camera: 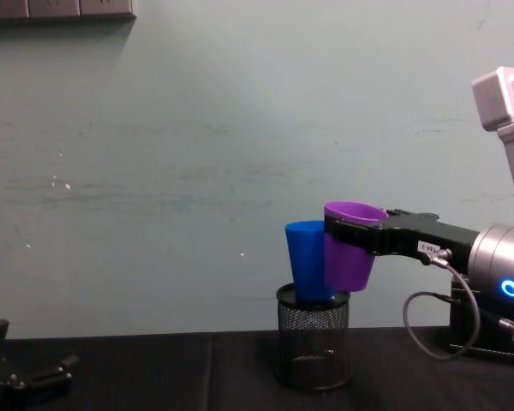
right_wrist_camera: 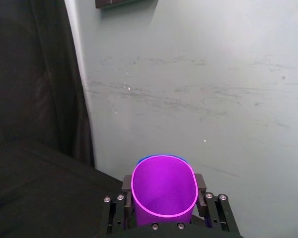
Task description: Pick up one cup with a gripper and tap it against the other cup.
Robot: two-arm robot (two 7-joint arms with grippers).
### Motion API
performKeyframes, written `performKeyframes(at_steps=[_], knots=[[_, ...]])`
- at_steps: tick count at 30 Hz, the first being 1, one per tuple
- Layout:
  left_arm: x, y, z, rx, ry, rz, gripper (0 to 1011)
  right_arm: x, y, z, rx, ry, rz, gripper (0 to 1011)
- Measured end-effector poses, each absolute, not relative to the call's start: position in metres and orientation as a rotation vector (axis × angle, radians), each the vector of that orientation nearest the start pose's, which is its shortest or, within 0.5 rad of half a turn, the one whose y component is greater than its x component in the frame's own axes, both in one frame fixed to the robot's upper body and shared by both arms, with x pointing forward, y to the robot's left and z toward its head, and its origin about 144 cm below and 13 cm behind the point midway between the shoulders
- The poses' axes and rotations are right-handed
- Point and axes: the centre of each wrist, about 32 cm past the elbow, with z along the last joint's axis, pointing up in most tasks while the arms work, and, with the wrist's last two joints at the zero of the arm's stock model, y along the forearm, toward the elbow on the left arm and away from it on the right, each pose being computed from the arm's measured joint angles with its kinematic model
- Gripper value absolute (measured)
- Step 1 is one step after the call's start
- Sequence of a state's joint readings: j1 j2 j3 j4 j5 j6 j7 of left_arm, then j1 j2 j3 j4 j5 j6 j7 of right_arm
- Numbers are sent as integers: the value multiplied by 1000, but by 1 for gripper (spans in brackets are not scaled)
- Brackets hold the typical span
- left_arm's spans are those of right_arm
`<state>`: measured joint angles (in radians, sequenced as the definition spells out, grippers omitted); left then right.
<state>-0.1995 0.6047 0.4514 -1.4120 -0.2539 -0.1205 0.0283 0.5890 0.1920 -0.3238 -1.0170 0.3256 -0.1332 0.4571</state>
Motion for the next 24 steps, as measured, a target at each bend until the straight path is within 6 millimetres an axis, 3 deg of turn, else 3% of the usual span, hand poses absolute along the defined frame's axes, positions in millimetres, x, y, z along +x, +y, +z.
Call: performKeyframes(at_steps=[24], knots=[[489,310,1140,304,-285,1248,1011,616,-227,1199,52,-111,-913,721]])
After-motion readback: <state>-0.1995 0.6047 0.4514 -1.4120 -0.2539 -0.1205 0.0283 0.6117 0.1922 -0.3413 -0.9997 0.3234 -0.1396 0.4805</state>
